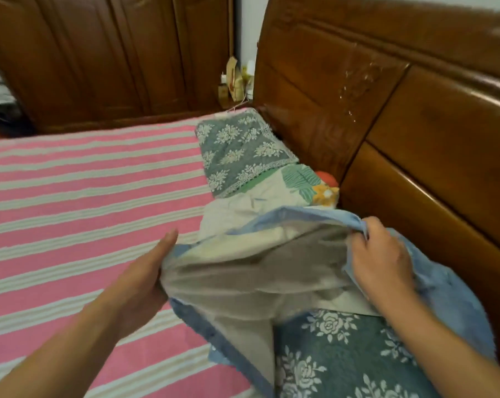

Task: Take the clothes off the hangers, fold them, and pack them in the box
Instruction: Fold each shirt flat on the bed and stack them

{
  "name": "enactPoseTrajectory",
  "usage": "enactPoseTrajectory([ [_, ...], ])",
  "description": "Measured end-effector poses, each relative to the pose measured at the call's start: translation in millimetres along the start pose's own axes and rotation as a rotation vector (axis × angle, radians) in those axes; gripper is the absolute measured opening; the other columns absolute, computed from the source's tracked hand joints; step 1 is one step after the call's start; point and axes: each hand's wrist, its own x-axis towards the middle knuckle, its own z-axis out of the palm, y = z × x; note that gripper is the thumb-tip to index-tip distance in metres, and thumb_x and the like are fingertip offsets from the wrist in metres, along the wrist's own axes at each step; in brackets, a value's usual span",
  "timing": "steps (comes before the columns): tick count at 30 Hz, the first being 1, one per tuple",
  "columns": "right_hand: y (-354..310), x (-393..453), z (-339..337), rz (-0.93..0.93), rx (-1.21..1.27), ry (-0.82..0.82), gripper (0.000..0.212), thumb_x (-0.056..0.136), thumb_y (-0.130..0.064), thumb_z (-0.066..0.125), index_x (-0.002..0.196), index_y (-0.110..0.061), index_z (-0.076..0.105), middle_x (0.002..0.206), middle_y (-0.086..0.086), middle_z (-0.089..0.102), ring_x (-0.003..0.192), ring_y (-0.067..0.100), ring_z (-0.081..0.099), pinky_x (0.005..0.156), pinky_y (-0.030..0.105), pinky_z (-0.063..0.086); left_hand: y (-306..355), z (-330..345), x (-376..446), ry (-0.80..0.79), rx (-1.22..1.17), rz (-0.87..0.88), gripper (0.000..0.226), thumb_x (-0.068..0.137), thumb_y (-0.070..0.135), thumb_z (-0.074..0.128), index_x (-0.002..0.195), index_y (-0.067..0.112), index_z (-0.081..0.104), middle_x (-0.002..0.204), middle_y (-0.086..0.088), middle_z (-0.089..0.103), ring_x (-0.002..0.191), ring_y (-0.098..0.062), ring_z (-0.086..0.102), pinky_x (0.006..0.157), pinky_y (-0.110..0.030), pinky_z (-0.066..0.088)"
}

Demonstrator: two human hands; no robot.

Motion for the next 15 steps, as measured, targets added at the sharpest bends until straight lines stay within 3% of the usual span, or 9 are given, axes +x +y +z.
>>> enactPoseTrajectory([
  [2,-50,-31,-66,-0.041,0.092,0.056,0.019,0.101,-0.028,0.048,0.085,-0.018,0.049,0.072,0.004,0.055,0.074,0.034,0.056,0.059,0.038,0.035,40,-24,-84,-0.067,0.153,0.02,0.05,0.093,0.052,0.056,0.11,0.011,0.078,0.112,-0.016,0.075,0.1,-0.035,0.069,0.089,-0.042,0.047],
  [5,-133,-75,-175,-0.174,0.16,0.126,0.023,0.099,-0.028,0.055,0.08,-0.015,0.05,0.068,0.004,0.052,0.066,0.03,0.053,0.054,0.037,0.029,94,-70,-213,0.05,0.43,0.322,0.038,0.08,0.049,0.076,0.082,0.011,0.078,0.081,-0.016,0.073,0.077,-0.025,0.065,0.072,-0.031,0.047],
  [7,-189,-107,-240,-0.238,0.245,0.116,0.022,0.096,-0.028,0.061,0.082,-0.011,0.057,0.073,0.006,0.058,0.072,0.029,0.056,0.058,0.039,0.036,130,-105,-294,0.13,0.369,0.487,0.038,0.073,0.048,0.085,0.085,0.012,0.079,0.087,-0.019,0.074,0.082,-0.027,0.067,0.081,-0.039,0.049],
  [9,-239,-143,-288,-0.315,0.345,0.084,0.016,0.091,-0.024,0.068,0.087,-0.01,0.062,0.08,0.008,0.061,0.075,0.023,0.056,0.061,0.037,0.041,154,-134,-368,0.055,0.253,0.515,0.057,0.058,0.054,0.092,0.096,0.014,0.079,0.099,-0.014,0.076,0.09,-0.027,0.072,0.084,-0.04,0.055],
  [11,-284,-185,-307,-0.404,0.411,-0.05,0.015,0.085,-0.012,0.071,0.095,-0.013,0.06,0.085,0.006,0.061,0.074,0.014,0.056,0.062,0.032,0.043,153,-145,-424,-0.079,0.256,0.381,0.049,0.067,0.044,0.086,0.107,0.016,0.077,0.106,-0.011,0.077,0.095,-0.029,0.074,0.078,-0.038,0.061],
  [12,-302,-207,-306,-0.446,0.419,-0.177,0.024,0.082,-0.005,0.071,0.099,-0.018,0.059,0.087,0.001,0.061,0.074,0.006,0.056,0.06,0.023,0.044,141,-144,-440,-0.085,0.309,0.304,0.042,0.074,0.039,0.082,0.107,0.014,0.076,0.106,-0.014,0.077,0.096,-0.033,0.074,0.077,-0.042,0.062],
  [13,-315,-229,-297,-0.483,0.392,-0.325,0.034,0.08,0.001,0.069,0.103,-0.022,0.057,0.09,-0.004,0.06,0.076,-0.001,0.056,0.06,0.015,0.043,124,-143,-453,-0.043,0.403,0.251,0.039,0.079,0.043,0.081,0.104,0.013,0.077,0.102,-0.016,0.077,0.095,-0.037,0.074,0.078,-0.047,0.062],
  [15,-328,-262,-269,-0.545,0.226,-0.563,0.043,0.08,0.007,0.063,0.108,-0.023,0.053,0.093,-0.009,0.056,0.083,0.001,0.056,0.061,0.01,0.039,87,-148,-466,0.079,0.523,0.236,0.046,0.078,0.058,0.075,0.091,0.014,0.077,0.089,-0.012,0.077,0.085,-0.036,0.074,0.076,-0.05,0.058],
])
